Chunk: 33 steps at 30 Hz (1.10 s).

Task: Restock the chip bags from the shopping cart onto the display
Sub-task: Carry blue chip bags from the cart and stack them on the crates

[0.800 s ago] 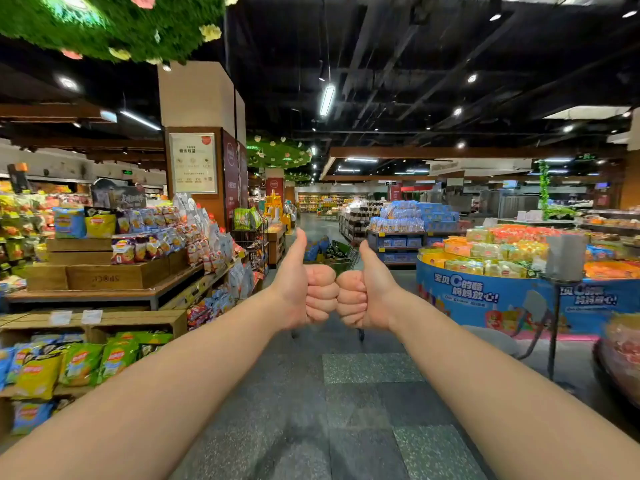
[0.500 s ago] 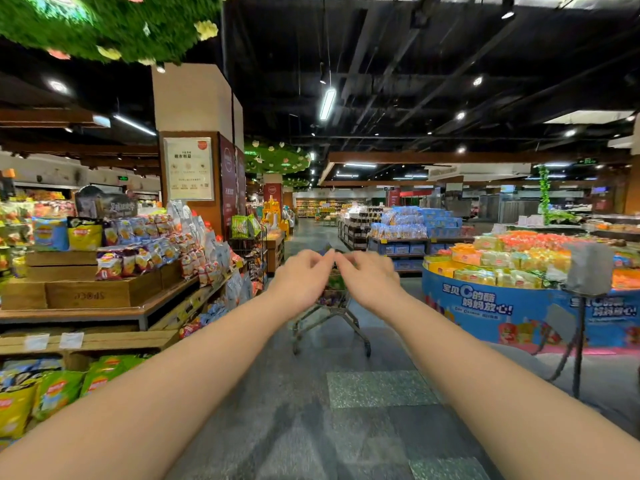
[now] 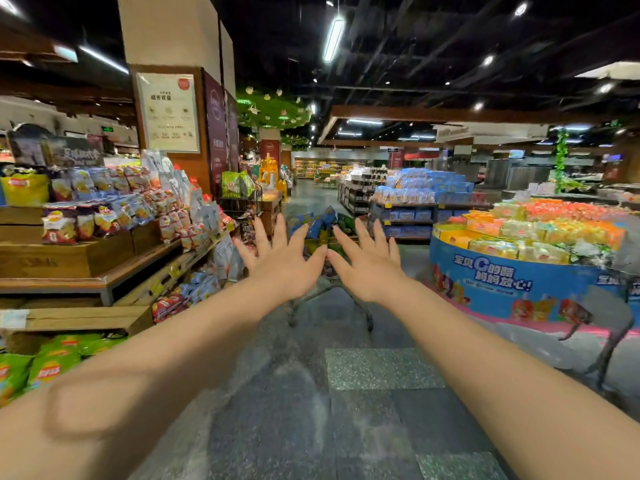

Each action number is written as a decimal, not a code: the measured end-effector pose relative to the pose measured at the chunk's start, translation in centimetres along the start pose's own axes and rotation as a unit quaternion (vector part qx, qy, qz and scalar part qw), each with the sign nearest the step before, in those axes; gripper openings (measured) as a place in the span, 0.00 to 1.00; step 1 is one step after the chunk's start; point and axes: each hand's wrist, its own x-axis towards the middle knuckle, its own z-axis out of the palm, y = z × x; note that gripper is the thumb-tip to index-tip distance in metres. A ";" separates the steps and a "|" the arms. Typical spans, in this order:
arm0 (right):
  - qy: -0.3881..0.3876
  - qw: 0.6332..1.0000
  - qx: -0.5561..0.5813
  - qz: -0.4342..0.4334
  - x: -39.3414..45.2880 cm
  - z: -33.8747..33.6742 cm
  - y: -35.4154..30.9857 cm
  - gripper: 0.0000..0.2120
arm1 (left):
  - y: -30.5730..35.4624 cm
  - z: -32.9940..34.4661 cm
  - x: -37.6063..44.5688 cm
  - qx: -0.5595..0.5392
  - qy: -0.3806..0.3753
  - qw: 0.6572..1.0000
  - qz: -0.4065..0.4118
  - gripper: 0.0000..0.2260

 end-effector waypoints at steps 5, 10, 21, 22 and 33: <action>0.002 1.000 -0.001 -0.015 12.6 1.7 3.6 0.27 | 0.5 1.8 13.3 -0.043 -0.020 0.999 0.004 0.29; 0.002 1.000 0.013 -0.009 24.9 2.6 5.7 0.27 | 0.0 3.0 24.6 -0.048 -0.016 0.998 0.042 0.29; 0.019 0.998 0.050 -0.042 51.2 13.0 9.6 0.26 | -4.9 12.8 51.6 -0.080 -0.039 0.993 0.084 0.35; 0.017 0.997 0.064 -0.041 53.9 13.8 10.2 0.27 | -5.3 13.5 54.3 -0.093 -0.055 0.990 0.088 0.31; 0.021 0.988 0.156 0.001 77.4 24.0 20.3 0.24 | -4.3 27.9 80.3 -0.130 -0.114 0.974 0.149 0.19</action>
